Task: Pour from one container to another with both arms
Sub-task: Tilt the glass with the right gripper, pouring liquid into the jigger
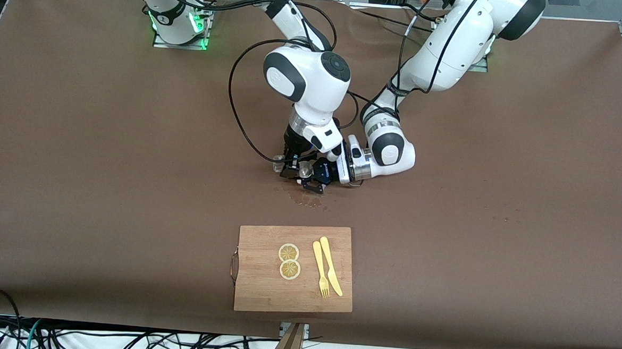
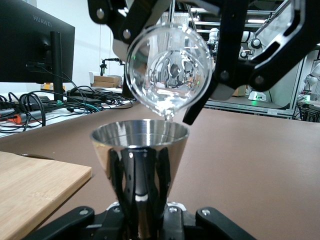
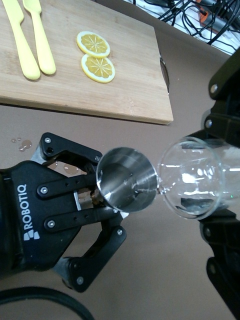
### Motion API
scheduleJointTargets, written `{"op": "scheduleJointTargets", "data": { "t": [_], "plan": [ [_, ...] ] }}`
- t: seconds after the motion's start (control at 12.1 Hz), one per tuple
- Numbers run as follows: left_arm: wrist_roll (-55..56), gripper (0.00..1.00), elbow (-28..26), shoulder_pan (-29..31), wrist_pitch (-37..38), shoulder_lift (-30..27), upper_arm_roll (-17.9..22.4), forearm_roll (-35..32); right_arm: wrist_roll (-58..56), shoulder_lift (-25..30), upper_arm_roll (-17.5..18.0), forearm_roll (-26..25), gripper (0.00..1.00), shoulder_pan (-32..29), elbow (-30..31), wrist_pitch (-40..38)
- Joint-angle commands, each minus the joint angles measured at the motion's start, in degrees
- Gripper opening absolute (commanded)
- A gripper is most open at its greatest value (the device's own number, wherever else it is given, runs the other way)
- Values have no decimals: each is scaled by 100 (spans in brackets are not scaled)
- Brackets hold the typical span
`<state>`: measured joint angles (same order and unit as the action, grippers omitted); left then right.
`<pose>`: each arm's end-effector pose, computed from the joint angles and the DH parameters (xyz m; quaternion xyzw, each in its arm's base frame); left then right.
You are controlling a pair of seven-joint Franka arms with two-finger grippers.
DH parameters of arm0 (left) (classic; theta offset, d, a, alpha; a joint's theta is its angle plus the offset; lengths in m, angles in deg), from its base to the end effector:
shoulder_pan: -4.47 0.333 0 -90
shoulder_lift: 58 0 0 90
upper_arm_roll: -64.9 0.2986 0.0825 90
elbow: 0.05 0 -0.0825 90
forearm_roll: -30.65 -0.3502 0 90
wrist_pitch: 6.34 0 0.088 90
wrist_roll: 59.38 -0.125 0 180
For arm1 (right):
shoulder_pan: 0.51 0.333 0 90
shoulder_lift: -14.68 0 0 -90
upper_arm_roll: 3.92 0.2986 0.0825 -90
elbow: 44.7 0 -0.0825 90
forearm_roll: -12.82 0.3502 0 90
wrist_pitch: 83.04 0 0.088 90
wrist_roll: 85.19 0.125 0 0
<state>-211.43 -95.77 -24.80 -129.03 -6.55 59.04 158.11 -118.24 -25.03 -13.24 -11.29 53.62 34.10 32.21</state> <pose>0.5117 -0.4073 0.1111 0.6100 -0.4338 0.5025 0.4327 0.4933 0.4772 0.2992 0.6812 0.6921 -0.0006 0.2388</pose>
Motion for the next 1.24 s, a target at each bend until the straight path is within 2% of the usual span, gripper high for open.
{"op": "scheduleJointTargets", "data": {
  "t": [0.0, 0.41, 1.16],
  "plan": [
    [-167, 0, 107, -106, -45, 40, 59, 324, -97, -141, -122, -129, 8, 158, -277, -231],
    [-167, 0, 107, -106, -45, 40, 59, 350, -149, -352, -201, -112, 8, 132, -716, -284],
    [-167, 0, 107, -97, -53, 32, 68, 350, -167, -388, -236, -103, 8, 185, -761, -320]
  ]
}}
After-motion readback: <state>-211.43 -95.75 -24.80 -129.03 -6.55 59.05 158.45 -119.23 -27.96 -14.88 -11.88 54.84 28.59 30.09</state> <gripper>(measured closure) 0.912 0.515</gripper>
